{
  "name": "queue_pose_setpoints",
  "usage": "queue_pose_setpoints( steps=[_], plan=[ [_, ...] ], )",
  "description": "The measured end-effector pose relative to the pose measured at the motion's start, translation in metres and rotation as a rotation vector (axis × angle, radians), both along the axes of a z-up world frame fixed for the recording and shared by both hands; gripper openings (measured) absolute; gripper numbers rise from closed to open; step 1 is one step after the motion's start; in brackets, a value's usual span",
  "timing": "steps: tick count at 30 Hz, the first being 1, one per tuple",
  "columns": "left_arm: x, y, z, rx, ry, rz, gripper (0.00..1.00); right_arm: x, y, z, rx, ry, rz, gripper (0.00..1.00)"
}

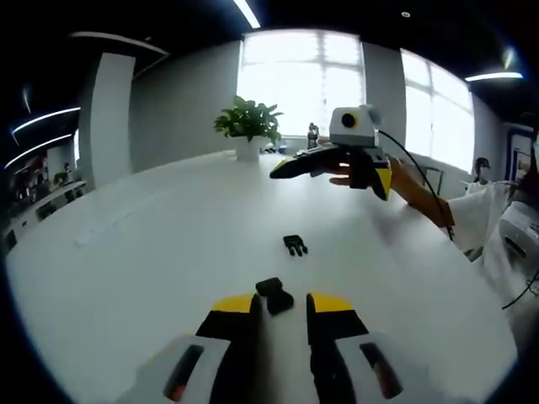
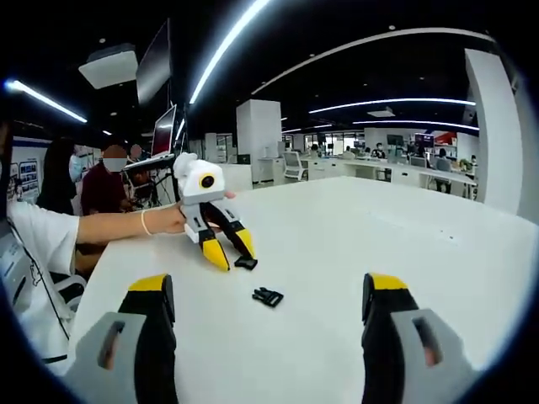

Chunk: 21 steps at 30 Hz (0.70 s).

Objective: Snap the two parts of the plastic buckle together until the buckle closes and remains connected.

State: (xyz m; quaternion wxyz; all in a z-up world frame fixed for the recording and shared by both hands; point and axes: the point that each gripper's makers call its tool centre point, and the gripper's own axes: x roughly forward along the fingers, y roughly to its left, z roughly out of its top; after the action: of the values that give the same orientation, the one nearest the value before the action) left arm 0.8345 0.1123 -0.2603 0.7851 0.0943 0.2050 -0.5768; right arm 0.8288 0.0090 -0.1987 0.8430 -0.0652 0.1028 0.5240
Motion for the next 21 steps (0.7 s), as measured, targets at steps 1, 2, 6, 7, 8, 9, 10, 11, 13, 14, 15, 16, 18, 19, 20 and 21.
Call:
queue_pose_setpoints(
  steps=[1, 2, 6, 7, 8, 9, 10, 11, 13, 14, 15, 16, 18, 19, 20, 21],
  plan=[
    [-0.0003, -0.0003, 0.0001, -0.002, 0.004, 0.004, 0.23, -0.0003, 0.0, 0.0003, 0.001, -0.001, -0.001, 0.93],
    [-0.0003, -0.0006, 0.0001, -0.003, 0.006, 0.009, 0.24, -0.0005, 0.0002, 0.0006, 0.003, -0.002, 0.0, 0.93],
    [0.0026, -0.0015, 0.0007, 0.001, 0.005, 0.023, 0.24, -0.0003, 0.0005, 0.0005, 0.002, -0.001, 0.003, 0.93],
    [0.0038, -0.0015, 0.0009, 0.002, 0.005, 0.027, 0.24, -0.0004, 0.0006, 0.0001, 0.0, -0.001, 0.003, 0.93],
    [0.0042, -0.0019, 0.001, 0.003, 0.005, 0.031, 0.24, -0.0004, 0.0008, -0.0003, -0.002, -0.001, 0.003, 0.93],
    [0.0045, -0.0022, 0.0011, 0.005, 0.003, 0.034, 0.24, -0.0004, 0.0009, -0.0006, -0.002, 0.0, 0.002, 0.93],
    [0.0047, -0.0024, 0.0011, 0.007, 0.001, 0.037, 0.24, 0.0001, 0.0012, -0.001, -0.004, 0.001, 0.002, 0.93],
    [0.0049, -0.0024, 0.0012, 0.008, 0.001, 0.039, 0.24, 0.0002, 0.0016, -0.0012, -0.005, 0.002, 0.003, 0.93],
    [0.0055, -0.0026, 0.0015, 0.007, 0.005, 0.046, 0.24, 0.0005, 0.0021, -0.0016, -0.007, 0.004, 0.006, 0.93],
    [0.0053, -0.003, 0.0015, 0.007, 0.006, 0.05, 0.23, 0.0005, 0.0023, -0.0017, -0.008, 0.004, 0.006, 0.93],
    [0.0045, -0.0034, 0.0014, 0.007, 0.005, 0.052, 0.23, 0.0006, 0.0023, -0.0017, -0.009, 0.004, 0.006, 0.93],
    [0.0036, -0.0041, 0.0014, 0.008, 0.004, 0.053, 0.22, 0.0007, 0.0023, -0.0016, -0.009, 0.003, 0.006, 0.93],
    [0.0024, -0.0049, 0.0015, 0.011, 0.004, 0.056, 0.22, 0.0002, 0.0023, -0.0016, -0.008, 0.003, 0.005, 0.93],
    [0.0027, -0.005, 0.0016, 0.012, 0.003, 0.057, 0.22, 0.0002, 0.0022, -0.0016, -0.008, 0.003, 0.005, 0.93],
    [0.0027, -0.0054, 0.0016, 0.014, 0.001, 0.057, 0.21, 0.0003, 0.0021, -0.0018, -0.008, 0.003, 0.005, 0.93],
    [0.0026, -0.0058, 0.0016, 0.014, 0.002, 0.056, 0.21, 0.0005, 0.0019, -0.002, -0.01, 0.004, 0.004, 0.93]
  ],
)
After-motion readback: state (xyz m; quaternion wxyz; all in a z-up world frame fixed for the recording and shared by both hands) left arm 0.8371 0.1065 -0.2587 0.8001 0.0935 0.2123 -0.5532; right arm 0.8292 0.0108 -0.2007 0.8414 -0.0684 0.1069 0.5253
